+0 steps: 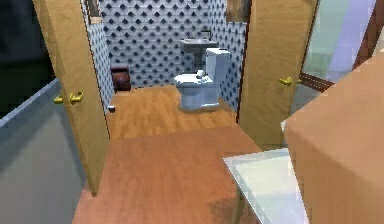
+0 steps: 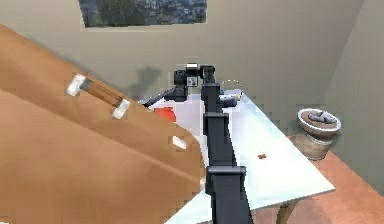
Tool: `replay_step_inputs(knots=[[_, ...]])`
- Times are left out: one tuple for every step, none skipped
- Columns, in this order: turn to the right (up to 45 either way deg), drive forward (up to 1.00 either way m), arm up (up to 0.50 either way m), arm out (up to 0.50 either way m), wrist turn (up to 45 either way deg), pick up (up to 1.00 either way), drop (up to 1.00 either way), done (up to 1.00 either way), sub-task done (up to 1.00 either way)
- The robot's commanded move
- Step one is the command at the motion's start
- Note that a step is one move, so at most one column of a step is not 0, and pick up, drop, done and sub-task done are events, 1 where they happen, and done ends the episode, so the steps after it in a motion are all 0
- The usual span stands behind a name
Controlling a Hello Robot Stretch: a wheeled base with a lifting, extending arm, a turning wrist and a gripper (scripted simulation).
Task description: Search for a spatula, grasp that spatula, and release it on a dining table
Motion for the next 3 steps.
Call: replay_step_inputs(knots=[[0.0,0.0,0.0,0.0,0.0,0.0,1.0,0.0,0.0],[0.0,0.0,0.1,0.0,0.0,0.0,0.0,0.0,0.0],[0.0,0.0,0.0,-0.08,0.0,0.0,0.0,0.0,0.0]])
